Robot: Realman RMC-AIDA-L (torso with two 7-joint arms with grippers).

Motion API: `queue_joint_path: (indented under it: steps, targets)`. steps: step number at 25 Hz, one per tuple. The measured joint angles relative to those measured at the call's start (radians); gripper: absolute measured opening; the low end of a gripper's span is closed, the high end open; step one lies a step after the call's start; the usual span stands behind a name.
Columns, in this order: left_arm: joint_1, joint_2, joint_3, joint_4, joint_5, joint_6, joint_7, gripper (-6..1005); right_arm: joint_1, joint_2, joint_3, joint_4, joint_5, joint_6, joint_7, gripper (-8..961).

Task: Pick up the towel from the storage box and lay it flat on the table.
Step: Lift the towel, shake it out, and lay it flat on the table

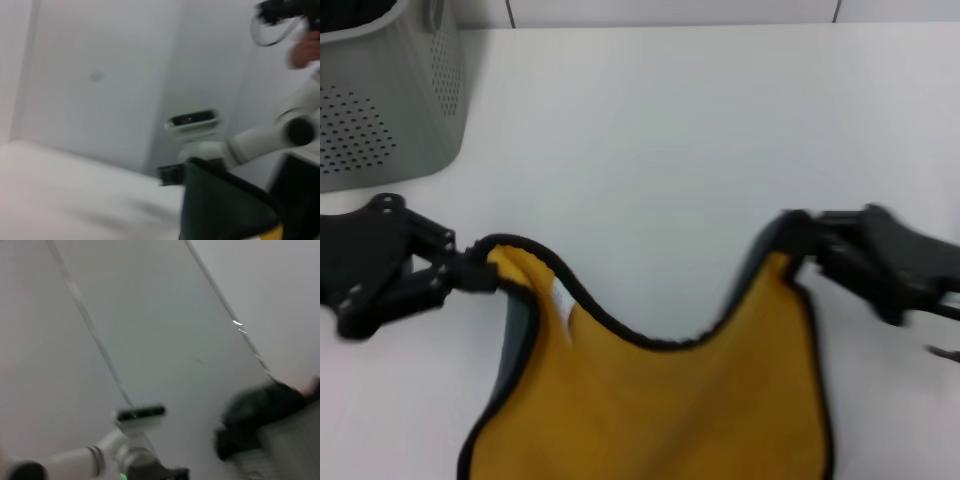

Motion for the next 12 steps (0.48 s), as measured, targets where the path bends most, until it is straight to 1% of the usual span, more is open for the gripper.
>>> queue_joint_path:
  steps: [1, 2, 3, 5, 7, 10, 12]
  targets:
    - [-0.029, -0.020, -0.088, -0.042, 0.108, -0.011, 0.003, 14, 0.028, 0.001, -0.006, 0.063, 0.002, 0.029, -0.032, 90]
    - [-0.049, -0.032, -0.155, -0.062, 0.189, -0.026, 0.003, 14, 0.050, 0.001, -0.006, 0.110, 0.012, 0.063, -0.062, 90]
    - [-0.059, -0.041, -0.195, -0.069, 0.256, -0.045, 0.001, 15, 0.061, 0.001, -0.005, 0.141, 0.021, 0.094, -0.080, 91]
    - [-0.071, -0.056, -0.257, -0.067, 0.352, -0.086, -0.011, 15, 0.062, 0.001, -0.003, 0.143, 0.040, 0.167, -0.094, 92]
    - [-0.072, -0.060, -0.274, -0.064, 0.378, -0.120, -0.024, 15, 0.057, 0.000, 0.003, 0.117, 0.053, 0.218, -0.096, 93]
    - [-0.072, -0.060, -0.274, -0.064, 0.386, -0.153, -0.040, 15, 0.060, -0.005, 0.010, 0.100, 0.067, 0.279, -0.098, 95]
    - [-0.074, -0.060, -0.274, -0.064, 0.389, -0.181, -0.048, 15, 0.075, -0.008, 0.015, 0.088, 0.066, 0.321, -0.099, 96]
